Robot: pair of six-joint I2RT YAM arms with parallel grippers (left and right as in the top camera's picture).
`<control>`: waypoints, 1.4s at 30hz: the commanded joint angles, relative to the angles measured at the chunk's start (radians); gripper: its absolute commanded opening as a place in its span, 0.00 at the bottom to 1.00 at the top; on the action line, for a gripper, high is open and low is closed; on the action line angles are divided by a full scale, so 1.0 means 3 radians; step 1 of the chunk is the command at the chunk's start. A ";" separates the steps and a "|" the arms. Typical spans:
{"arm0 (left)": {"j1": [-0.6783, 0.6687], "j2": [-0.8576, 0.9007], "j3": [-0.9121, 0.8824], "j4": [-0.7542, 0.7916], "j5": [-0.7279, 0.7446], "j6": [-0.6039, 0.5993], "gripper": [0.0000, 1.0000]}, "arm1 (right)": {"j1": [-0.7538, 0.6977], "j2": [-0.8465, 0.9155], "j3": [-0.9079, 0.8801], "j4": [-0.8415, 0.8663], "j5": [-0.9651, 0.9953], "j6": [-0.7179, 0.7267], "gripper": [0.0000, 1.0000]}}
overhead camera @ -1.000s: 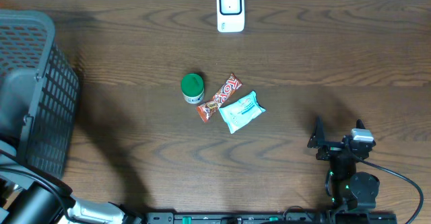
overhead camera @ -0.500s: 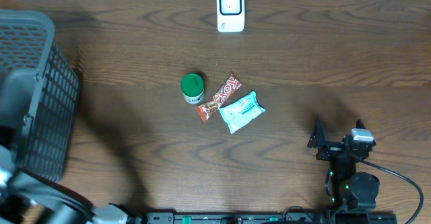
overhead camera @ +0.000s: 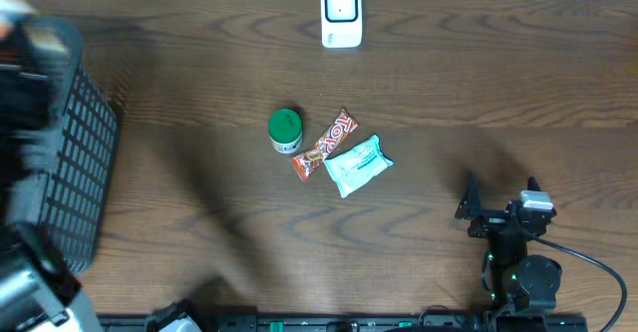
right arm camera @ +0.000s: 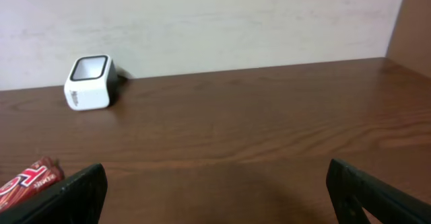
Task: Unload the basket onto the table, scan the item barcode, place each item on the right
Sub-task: 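Place the orange Kleenex pack on the table right of the wipes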
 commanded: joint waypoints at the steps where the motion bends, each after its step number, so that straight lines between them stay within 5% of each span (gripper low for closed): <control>1: -0.1137 0.0137 -0.0109 -0.0703 0.0024 0.0470 0.39 | 0.0022 -0.0018 -0.0008 -0.0006 0.0006 -0.0042 0.99; 9: -0.3388 0.0801 -0.0446 -0.1189 -0.1715 0.0696 0.39 | 0.0022 -0.0018 -0.0008 -0.0006 0.0006 -0.0042 0.99; 15: -0.4265 0.1813 -0.0460 -0.0765 -0.2372 0.0371 0.39 | 0.0022 -0.0018 -0.0008 -0.0006 0.0006 -0.0042 0.99; 30: -0.4622 0.3431 -0.0460 0.0861 -0.2471 -0.1713 0.40 | 0.0022 -0.0018 -0.0008 -0.0006 0.0006 -0.0042 0.99; 36: -0.4629 0.3470 -0.0456 0.0860 -0.2675 -0.2557 0.73 | 0.0022 -0.0018 -0.0008 -0.0006 0.0006 -0.0042 0.99; 39: -0.4632 0.3461 -0.0448 0.1219 -0.2673 -0.2450 0.86 | 0.0022 -0.0018 -0.0008 -0.0006 0.0006 -0.0042 0.99; 42: -0.4631 0.3330 -0.0364 0.1512 -0.2633 -0.1696 0.88 | 0.0022 -0.0018 -0.0008 -0.0006 0.0006 -0.0042 0.99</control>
